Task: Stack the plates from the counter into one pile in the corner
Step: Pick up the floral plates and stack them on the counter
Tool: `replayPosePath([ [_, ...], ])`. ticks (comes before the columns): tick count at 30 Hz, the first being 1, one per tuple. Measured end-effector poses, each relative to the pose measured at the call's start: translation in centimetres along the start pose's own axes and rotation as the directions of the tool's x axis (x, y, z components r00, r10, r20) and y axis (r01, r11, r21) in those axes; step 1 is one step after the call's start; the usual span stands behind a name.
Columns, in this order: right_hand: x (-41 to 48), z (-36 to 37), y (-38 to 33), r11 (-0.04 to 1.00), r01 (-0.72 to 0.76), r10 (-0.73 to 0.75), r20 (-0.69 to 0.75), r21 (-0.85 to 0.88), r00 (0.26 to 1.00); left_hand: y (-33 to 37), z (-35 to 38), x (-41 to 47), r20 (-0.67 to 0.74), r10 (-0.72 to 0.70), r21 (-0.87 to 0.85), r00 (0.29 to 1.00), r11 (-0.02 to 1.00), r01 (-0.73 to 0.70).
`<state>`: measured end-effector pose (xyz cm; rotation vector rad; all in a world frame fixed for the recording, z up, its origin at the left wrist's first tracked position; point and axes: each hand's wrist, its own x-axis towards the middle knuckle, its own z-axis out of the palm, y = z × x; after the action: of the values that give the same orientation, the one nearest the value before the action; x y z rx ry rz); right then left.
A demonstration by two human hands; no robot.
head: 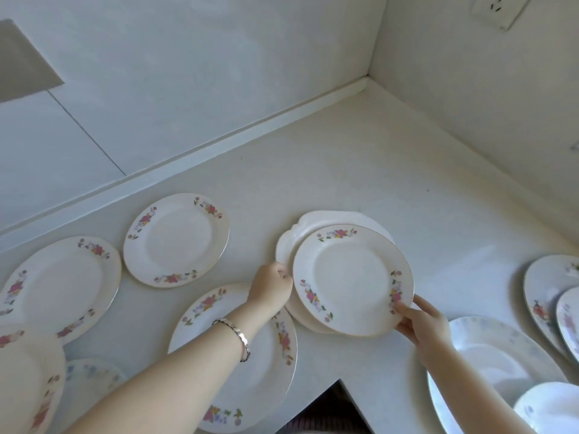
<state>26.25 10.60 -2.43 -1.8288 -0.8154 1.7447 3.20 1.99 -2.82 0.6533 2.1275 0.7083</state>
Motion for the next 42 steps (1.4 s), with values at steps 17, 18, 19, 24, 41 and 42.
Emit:
replayPosePath([
  [17,2.9,3.0,-1.5,0.574,0.085,-0.152,-0.004,-0.814,0.988,-8.8,-7.1,-1.1,-0.190,-0.121,0.517,0.974,0.831,0.204],
  [18,3.0,3.1,-1.7,0.540,0.066,-0.126,-0.003,-0.839,0.992,-9.4,-7.5,-1.2,-0.186,-0.175,0.507,0.967,0.826,0.247],
  [19,2.9,3.2,-2.0,0.498,0.045,-0.103,-0.008,-0.866,0.995,-10.0,-7.7,-1.1,-0.181,-0.207,0.491,0.961,0.828,0.271],
  [24,2.1,3.5,-2.6,0.373,0.033,-0.109,-0.009,-0.927,0.994,-11.0,-8.2,-0.9,-0.201,-0.233,0.275,0.951,0.919,0.283],
  [41,-5.7,6.1,0.9,0.375,0.508,-0.338,0.395,-0.776,0.854,-10.9,-13.4,-5.6,-0.233,-0.004,-0.112,0.973,0.994,-0.022],
  [42,-6.1,6.5,1.1,0.416,0.517,-0.304,0.421,-0.748,0.854,-10.2,-14.1,-5.7,-0.258,-0.002,-0.131,0.966,0.991,-0.033],
])
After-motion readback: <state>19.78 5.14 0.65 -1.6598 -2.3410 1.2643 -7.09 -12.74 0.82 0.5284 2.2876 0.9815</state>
